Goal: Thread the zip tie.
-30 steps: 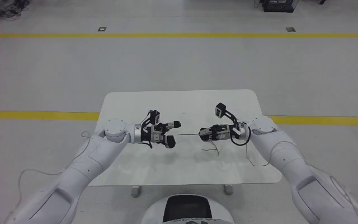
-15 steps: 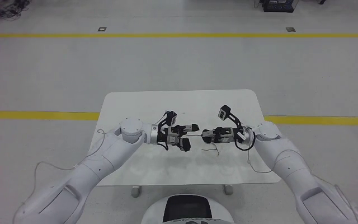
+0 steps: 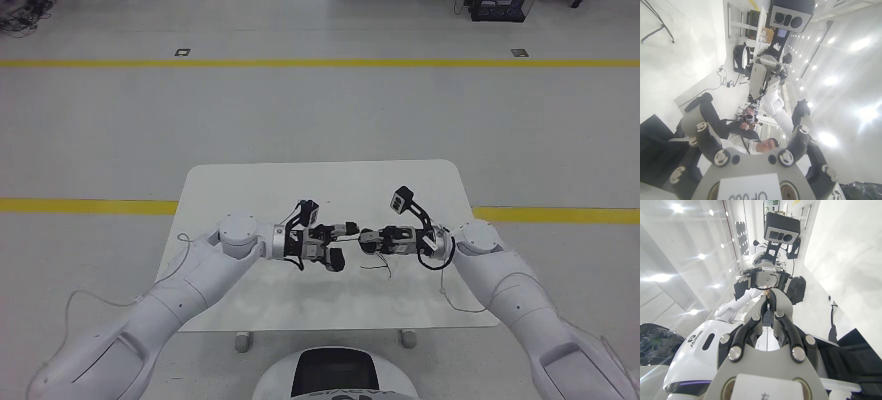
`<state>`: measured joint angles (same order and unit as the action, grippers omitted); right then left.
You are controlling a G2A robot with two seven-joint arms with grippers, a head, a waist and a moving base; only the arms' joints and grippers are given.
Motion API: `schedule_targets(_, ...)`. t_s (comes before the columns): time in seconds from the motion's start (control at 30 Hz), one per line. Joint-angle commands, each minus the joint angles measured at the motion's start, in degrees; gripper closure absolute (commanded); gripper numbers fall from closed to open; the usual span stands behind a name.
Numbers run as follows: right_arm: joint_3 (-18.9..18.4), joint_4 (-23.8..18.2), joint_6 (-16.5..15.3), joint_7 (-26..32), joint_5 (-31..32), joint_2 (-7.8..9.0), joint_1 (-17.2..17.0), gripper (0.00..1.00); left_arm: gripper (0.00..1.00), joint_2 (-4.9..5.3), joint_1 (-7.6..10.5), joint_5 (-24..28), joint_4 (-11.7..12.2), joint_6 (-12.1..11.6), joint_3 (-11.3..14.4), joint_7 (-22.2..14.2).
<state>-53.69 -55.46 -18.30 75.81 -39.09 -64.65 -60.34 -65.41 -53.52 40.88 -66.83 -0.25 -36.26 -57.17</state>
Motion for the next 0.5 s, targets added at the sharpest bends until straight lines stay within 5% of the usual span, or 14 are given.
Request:
schedule_targets(0.0,-0.1,-0.24,0.02,-0.04,0.06,-0.05,-0.01,1.0,0.0,0.01,-0.17,0.04,0.0,-0.01,-0.12,-0.2)
schedule_targets(0.47,-1.9,-2.96,-0.69,0.54,1.32,0.39,-1.94,1.0,0.0,-0.31,-0.83,1.86,1.43,0.26,-1.26,0.71)
